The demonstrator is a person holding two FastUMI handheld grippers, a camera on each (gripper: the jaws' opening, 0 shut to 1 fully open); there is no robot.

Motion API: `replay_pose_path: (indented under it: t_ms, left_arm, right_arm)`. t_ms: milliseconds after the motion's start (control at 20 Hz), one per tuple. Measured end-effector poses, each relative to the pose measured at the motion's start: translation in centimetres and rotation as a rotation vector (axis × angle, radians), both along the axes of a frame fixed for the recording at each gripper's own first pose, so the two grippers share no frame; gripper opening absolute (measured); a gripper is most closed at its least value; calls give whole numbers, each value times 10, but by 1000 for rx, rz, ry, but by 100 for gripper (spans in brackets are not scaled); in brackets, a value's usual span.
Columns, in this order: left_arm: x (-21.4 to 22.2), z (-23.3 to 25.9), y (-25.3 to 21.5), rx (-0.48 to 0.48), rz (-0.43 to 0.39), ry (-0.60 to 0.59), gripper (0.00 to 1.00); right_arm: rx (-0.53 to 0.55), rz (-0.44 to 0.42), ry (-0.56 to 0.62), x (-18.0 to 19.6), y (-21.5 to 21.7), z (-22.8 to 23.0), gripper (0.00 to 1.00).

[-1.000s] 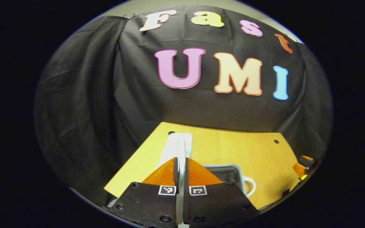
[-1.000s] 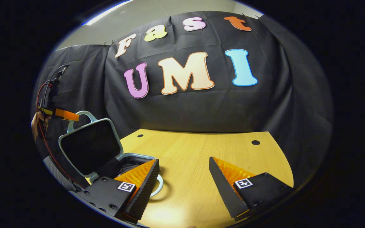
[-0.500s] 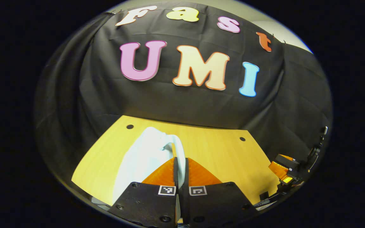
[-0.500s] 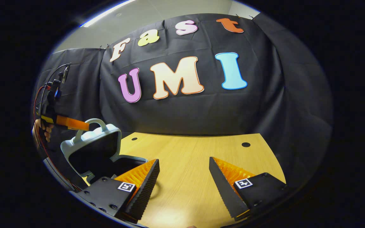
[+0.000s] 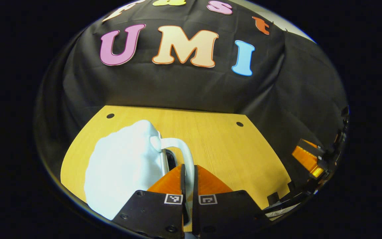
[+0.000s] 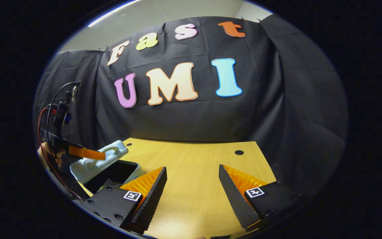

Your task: First open the suitcase, pack the skin care products into it, and then close the suitcase.

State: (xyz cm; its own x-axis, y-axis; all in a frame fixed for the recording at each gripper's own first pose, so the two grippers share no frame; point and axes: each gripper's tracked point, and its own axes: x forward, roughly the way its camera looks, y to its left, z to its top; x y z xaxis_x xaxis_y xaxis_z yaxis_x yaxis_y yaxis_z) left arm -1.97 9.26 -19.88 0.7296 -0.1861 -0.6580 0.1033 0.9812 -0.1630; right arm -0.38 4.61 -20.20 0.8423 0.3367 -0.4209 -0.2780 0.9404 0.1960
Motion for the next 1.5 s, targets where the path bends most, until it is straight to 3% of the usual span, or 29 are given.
replay_pose_path:
  t_ms: [150,200,250,350,400,450,500,550,700,900,1000,1200,1500]
  left_arm:
    - [-9,-19,-13,-19,8,27,5]
    - [-6,-12,-15,-28,39,-11,16]
    - [-2,-3,-19,-26,58,-60,21]
    - [6,33,-24,-1,94,-187,49]
    - [10,52,-26,25,111,-262,69]
    - [13,74,-27,53,127,-331,70]
    - [15,98,-24,95,155,-404,88]
    - [16,121,-22,133,186,-473,94]
    - [13,173,-23,188,236,-608,96]
    - [17,212,-44,178,159,-672,96]
    - [17,231,-42,201,129,-699,95]
    - [16,254,-42,219,96,-744,95]
    - [10,263,-45,171,48,-763,97]
  right_arm:
    - [-26,1,-17,-5,-21,5,98]
    - [-28,1,-27,-5,-26,11,98]
    - [-25,0,-41,-4,-30,17,98]
    - [-8,-11,-82,-1,-38,36,98]
    - [10,-20,-117,1,-42,51,98]
    - [32,-30,-157,5,-44,69,98]
    - [52,-39,-198,7,-46,86,98]
    - [66,-46,-239,10,-48,104,98]
    - [100,-64,-333,16,-49,151,98]
    - [70,-114,-436,18,-54,202,94]
    - [51,-142,-493,12,-54,227,97]
    - [5,-159,-533,-5,-43,247,94]
    - [-1,-173,-561,-21,-22,266,99]
